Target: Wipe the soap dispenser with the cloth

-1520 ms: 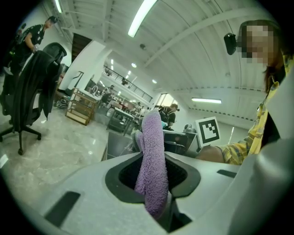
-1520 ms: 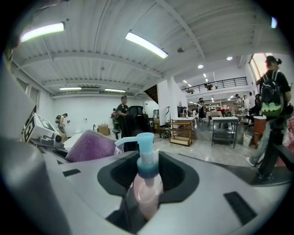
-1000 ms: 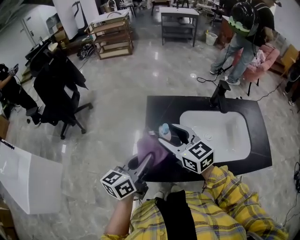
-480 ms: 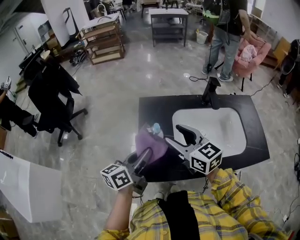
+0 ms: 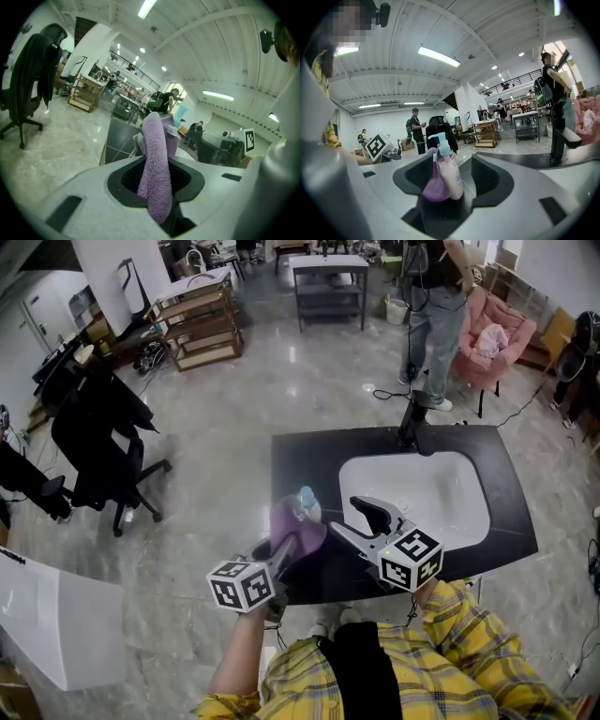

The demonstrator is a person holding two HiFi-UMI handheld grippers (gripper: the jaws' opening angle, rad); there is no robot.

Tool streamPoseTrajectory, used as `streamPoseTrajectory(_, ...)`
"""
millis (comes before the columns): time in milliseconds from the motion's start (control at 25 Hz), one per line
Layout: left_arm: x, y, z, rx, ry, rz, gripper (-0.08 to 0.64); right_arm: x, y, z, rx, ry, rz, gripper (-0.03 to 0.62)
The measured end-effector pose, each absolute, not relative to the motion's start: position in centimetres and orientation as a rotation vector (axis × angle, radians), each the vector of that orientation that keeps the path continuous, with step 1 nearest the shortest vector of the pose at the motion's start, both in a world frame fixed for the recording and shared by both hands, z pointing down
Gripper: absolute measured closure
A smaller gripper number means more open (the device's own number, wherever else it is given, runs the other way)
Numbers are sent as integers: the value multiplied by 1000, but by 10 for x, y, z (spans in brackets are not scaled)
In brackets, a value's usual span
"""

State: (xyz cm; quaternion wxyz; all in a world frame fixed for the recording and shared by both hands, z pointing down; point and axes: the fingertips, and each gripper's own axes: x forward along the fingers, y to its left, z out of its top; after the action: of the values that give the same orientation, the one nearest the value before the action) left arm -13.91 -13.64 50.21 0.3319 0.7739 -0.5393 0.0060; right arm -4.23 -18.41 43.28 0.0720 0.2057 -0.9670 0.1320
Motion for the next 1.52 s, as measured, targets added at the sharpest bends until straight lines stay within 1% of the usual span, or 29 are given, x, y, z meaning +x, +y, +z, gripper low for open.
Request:
streamPoseTrajectory(440,-142,-144,534,2031,-1512,486,483,-33,-184,443,637,-2877,404,350)
streamPoseTrajectory(880,-146,-149,547,2117,-1584,1001,483,-30,-180,448,581,-2860,380,350)
streamPoseTrajectory(1000,-147,-143,538,2150,-1597,937,483,-36,-175,444,474,-2868,317,350)
streamPoseTrajectory(1280,-155,-122,487,2229,-1663,503,483,-55,-184,427,250,-2915,233,350)
streamPoseTrajectory(1520,-170,-99,466,2208,-1677,264,485,-89,-178,417,-69,-2921,94,350)
